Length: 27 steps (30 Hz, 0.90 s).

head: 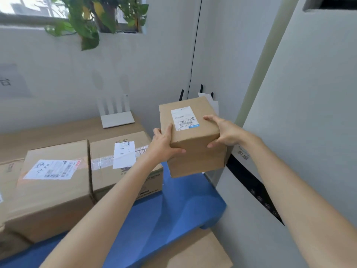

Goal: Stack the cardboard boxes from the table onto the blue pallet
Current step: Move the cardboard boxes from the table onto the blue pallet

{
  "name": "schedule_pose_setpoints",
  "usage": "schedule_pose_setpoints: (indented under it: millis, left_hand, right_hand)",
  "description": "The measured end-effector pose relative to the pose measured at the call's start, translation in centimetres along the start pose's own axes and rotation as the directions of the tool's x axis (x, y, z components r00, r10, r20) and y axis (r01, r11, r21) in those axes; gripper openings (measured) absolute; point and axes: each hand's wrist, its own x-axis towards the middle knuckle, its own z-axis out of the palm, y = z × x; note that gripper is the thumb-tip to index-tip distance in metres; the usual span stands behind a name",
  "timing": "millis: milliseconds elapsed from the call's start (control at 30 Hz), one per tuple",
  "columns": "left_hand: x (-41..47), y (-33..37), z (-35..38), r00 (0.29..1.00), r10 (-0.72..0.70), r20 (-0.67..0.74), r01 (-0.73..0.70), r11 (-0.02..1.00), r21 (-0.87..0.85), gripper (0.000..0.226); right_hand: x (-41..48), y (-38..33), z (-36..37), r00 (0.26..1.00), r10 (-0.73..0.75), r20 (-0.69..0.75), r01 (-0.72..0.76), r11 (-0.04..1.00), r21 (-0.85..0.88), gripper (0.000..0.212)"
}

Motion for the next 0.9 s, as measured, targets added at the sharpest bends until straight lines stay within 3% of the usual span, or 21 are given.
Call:
schedule_pose_setpoints:
  millis: [300, 667, 900]
  left_hand:
    - [1.3, -3.2, 4.8, 0.986, -0.134, -0.096, 0.146, 0.979, 0.142, 0.104]
    - [2.8, -5.6, 8.2, 0.971, -0.132, -0.202, 0.201, 0.905, 0.375, 0.101]
    - [3.1, -5.7, 8.7, 0.963, -0.152, -0.222, 0.228, 0.898, 0.376, 0.102]
  right_hand:
    - [6.2, 3.4, 6.0, 0.99, 0.001, 0.138, 0.004, 0.999, -0.037, 0.114]
    - [8.4, 6.4, 10.5, 0.989, -0.033, 0.146, 0.026, 0.998, 0.049, 0.111]
    - [9.1, 6.6, 10.6, 0.982, -0.043, 0.183, 0.034, 0.998, 0.053, 0.109]
